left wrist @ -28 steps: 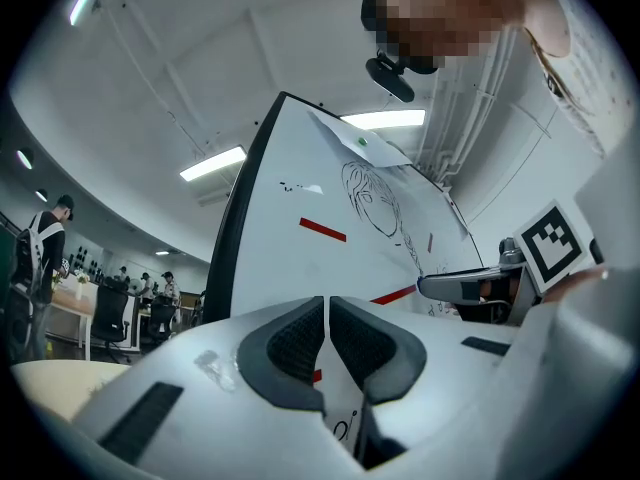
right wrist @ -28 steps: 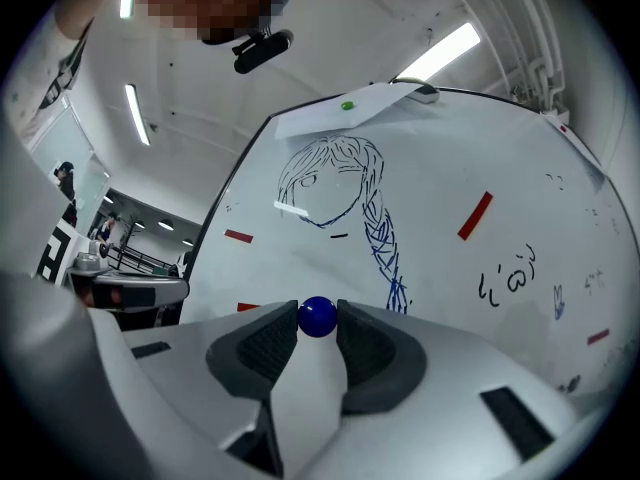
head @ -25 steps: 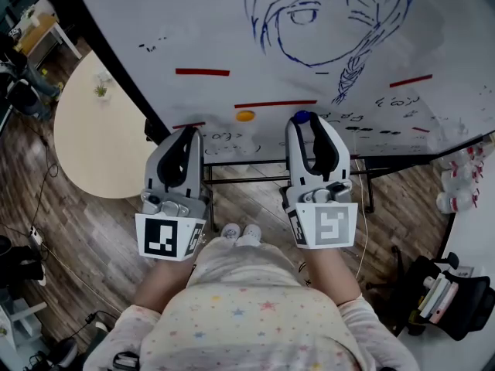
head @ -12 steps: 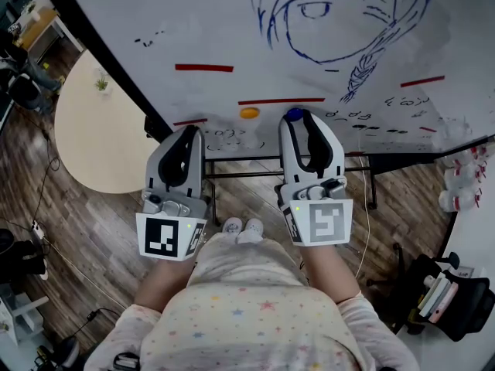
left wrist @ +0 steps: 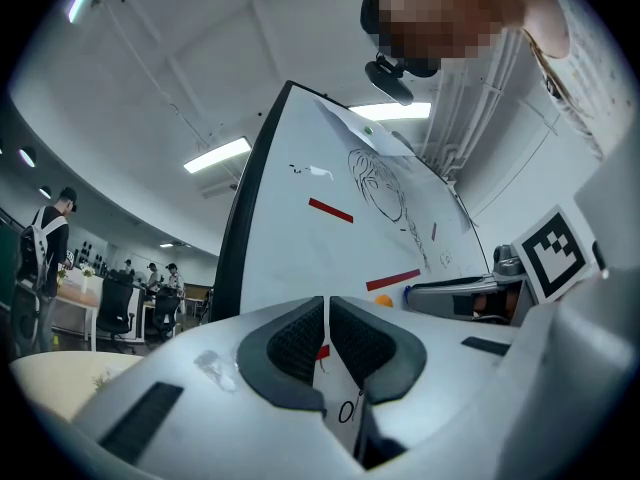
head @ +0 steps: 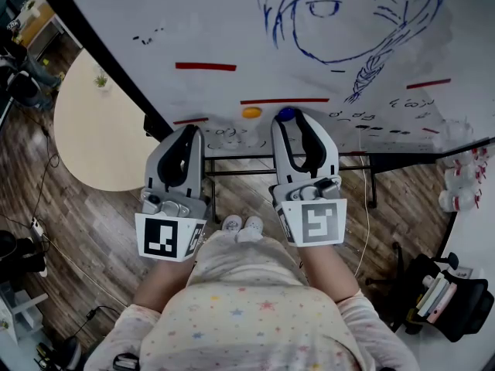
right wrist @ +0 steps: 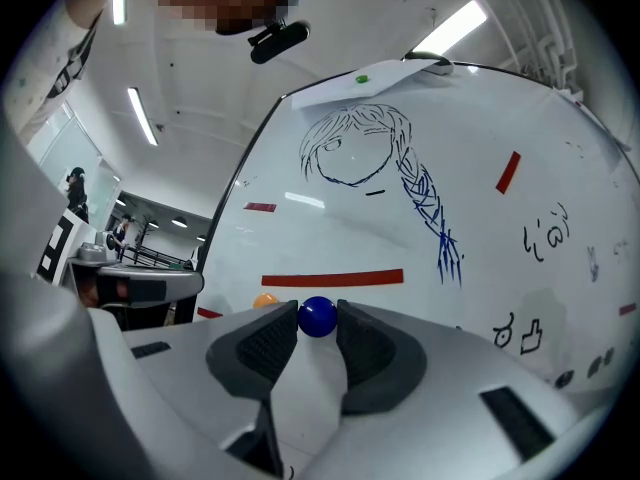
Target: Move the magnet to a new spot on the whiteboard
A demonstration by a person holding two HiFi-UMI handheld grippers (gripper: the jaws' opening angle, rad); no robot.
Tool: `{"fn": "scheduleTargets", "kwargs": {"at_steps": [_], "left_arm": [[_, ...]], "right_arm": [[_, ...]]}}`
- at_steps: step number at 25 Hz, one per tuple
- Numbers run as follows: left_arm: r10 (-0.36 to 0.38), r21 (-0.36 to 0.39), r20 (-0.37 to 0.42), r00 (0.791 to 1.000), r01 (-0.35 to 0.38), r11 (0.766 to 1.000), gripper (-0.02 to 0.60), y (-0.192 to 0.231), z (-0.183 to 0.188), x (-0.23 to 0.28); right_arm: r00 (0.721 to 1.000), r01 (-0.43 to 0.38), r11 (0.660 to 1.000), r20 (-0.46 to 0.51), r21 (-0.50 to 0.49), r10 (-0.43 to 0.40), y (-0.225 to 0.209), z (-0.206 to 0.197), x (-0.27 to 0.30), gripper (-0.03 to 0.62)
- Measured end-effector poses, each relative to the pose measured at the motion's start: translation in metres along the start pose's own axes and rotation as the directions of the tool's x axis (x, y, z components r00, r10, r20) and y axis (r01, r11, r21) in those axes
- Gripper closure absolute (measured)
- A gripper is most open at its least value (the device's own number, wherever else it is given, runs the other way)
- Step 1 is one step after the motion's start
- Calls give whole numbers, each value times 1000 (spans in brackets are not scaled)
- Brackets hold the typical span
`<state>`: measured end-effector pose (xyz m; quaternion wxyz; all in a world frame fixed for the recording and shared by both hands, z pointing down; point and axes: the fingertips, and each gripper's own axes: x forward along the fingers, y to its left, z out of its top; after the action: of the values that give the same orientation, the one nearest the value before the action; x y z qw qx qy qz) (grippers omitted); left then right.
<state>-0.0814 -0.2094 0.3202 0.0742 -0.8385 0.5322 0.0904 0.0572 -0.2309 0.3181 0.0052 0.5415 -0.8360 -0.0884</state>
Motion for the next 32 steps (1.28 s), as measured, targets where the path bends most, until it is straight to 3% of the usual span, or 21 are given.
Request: {"fn": "scheduleTargets", "kwargs": {"at_steps": [32], "left_arm": [[-6, -5, -3, 1000, 6, 1000, 555, -1, -4, 4]], "right_arm": [[1000, 0, 999, 12, -34, 0, 9, -1, 8, 470]]}}
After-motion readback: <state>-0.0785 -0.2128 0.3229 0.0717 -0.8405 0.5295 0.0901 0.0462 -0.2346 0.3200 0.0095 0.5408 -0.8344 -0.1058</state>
